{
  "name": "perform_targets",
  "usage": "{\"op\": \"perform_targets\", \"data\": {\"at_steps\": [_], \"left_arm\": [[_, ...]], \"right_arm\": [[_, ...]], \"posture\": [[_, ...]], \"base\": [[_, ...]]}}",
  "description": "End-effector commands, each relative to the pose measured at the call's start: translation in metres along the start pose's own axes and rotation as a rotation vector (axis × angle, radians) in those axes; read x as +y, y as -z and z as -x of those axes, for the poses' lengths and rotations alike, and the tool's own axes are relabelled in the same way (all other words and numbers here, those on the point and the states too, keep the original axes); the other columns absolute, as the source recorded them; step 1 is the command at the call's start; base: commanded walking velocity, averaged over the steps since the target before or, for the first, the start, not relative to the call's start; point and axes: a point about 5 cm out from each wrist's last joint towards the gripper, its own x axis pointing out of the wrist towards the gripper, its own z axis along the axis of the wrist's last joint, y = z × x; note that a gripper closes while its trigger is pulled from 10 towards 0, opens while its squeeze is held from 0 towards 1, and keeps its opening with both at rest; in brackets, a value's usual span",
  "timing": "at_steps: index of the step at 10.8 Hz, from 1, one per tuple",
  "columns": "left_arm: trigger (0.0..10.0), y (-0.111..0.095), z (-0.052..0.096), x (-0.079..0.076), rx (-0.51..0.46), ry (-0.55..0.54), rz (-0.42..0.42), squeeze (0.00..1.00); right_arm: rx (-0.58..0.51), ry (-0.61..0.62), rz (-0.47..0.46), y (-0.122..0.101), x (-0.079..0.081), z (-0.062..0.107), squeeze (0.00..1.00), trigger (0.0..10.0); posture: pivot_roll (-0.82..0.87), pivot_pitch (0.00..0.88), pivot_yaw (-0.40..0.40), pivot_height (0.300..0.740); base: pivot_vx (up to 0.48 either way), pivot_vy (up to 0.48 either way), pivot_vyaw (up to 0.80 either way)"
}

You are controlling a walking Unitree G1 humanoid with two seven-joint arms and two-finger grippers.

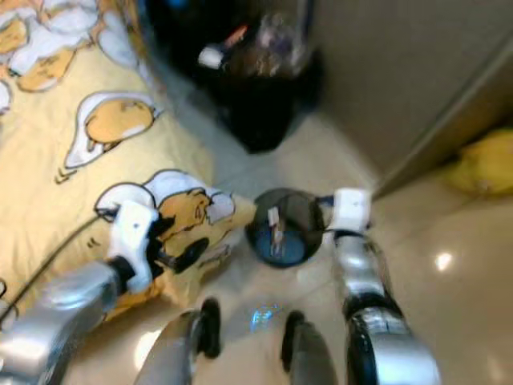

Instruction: Clean up the room

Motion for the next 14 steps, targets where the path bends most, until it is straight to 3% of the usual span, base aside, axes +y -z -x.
{"op": "perform_targets", "data": {"at_steps": [1, 2, 3, 4, 5, 6, 7, 9, 11, 13, 14], "left_arm": [[10.0, 0.004, -0.006, 0.004, -0.035, -0.041, -0.013, 0.00], [10.0, 0.005, -0.015, 0.005, -0.059, -0.058, -0.018, 0.00], [10.0, 0.004, -0.035, 0.012, -0.103, -0.105, 0.002, 0.00], [10.0, 0.002, -0.047, 0.017, -0.125, -0.139, 0.017, 0.00], [10.0, -0.007, -0.056, 0.021, -0.184, -0.160, 0.034, 0.00], [10.0, -0.016, -0.064, 0.019, -0.262, -0.164, -0.002, 0.00], [10.0, -0.013, -0.069, 0.011, -0.273, -0.139, -0.060, 0.00], [10.0, 0.002, -0.070, 0.015, -0.230, -0.164, -0.041, 0.00], [10.0, 0.013, -0.065, 0.021, -0.220, -0.221, -0.113, 0.00], [10.0, 0.016, -0.056, 0.028, -0.238, -0.338, -0.128, 0.00], [10.0, 0.021, -0.051, 0.035, -0.224, -0.388, -0.091, 0.00]], "right_arm": [[-0.079, -0.073, 0.026, 0.001, 0.011, 0.011, 0.00, 10.0], [-0.144, -0.040, 0.041, -0.004, 0.008, 0.018, 0.00, 10.0], [-0.273, 0.059, 0.069, -0.017, 0.003, 0.033, 0.00, 10.0], [-0.337, 0.082, 0.086, -0.021, 0.005, 0.042, 0.00, 10.0], [-0.313, 0.045, 0.082, -0.014, 0.011, 0.045, 0.00, 10.0], [-0.201, 0.004, 0.015, 0.001, 0.016, 0.042, 0.00, 10.0], [-0.182, -0.016, -0.007, 0.000, 0.020, 0.040, 0.00, 10.0], [-0.152, -0.101, 0.014, 0.010, 0.021, 0.051, 0.00, 10.0], [-0.104, -0.119, -0.032, 0.019, 0.021, 0.054, 0.00, 10.0], [-0.127, -0.174, -0.062, 0.016, 0.028, 0.058, 0.00, 10.0], [-0.120, -0.184, -0.056, 0.019, 0.026, 0.062, 0.00, 10.0]], "posture": [[0.17, 0.077, 0.011, 0.740], [0.13, 0.000, -0.017, 0.740], [0.08, 0.000, -0.026, 0.740], [0.07, 0.000, -0.028, 0.740], [0.06, 0.000, -0.019, 0.740], [0.04, 0.000, -0.002, 0.740], [0.05, 0.000, 0.003, 0.740], [0.06, 0.000, -0.002, 0.740], [0.07, 0.000, -0.005, 0.740], [0.08, 0.000, 0.008, 0.740], [0.07, 0.000, 0.021, 0.740]], "base": [[0.000, 0.000, 0.00], [0.000, 0.000, 0.00], [0.000, 0.000, 0.00], [0.000, 0.000, 0.00], [0.000, 0.000, 0.00], [0.000, 0.472, 0.64], [0.000, 0.465, 0.50], [0.000, 0.000, 0.44], [0.000, 0.000, 0.00], [0.000, -0.480, 0.00], [0.000, 0.000, 0.00]]}}
